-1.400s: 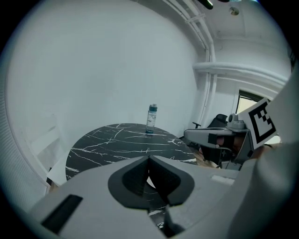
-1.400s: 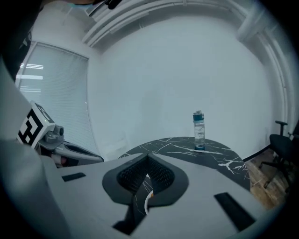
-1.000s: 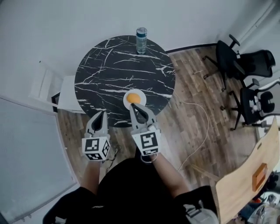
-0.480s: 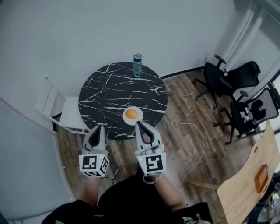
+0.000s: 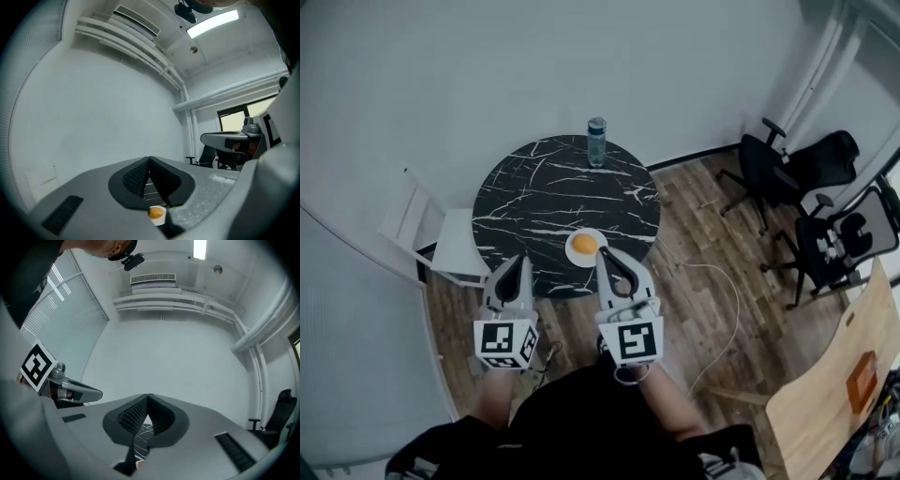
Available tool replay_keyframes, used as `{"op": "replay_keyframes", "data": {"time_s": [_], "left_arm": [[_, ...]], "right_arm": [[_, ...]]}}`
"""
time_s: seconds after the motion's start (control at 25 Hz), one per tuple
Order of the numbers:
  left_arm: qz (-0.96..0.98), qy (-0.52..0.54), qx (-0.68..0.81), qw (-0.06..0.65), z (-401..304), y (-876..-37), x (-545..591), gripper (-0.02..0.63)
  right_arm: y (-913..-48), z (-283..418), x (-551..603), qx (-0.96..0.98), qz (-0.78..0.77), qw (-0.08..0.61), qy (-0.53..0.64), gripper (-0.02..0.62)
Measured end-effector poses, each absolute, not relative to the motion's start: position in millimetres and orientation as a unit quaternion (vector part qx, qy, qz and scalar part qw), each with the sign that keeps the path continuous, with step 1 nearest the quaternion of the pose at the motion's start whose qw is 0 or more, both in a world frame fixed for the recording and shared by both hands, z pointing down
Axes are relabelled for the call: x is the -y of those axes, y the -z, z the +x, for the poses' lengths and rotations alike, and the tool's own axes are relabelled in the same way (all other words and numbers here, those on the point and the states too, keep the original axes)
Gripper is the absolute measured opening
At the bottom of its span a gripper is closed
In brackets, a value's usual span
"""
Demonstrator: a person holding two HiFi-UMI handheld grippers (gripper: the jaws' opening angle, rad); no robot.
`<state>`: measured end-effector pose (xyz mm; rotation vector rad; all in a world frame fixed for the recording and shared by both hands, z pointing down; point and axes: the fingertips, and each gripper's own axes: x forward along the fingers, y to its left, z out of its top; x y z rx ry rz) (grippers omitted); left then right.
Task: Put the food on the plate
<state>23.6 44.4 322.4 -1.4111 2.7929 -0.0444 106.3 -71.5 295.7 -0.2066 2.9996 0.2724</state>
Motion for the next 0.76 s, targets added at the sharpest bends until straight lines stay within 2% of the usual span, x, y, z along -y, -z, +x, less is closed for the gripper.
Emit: {"op": "replay_keyframes", "data": {"time_s": [0.76], "left_arm": [[-0.424,0.014,-0.906,-0.015,-1,-340,-26,0.000]], "right_arm": [[-310,96,121,-0.992,-0.073,0.044,-0.091,-0.003]]}}
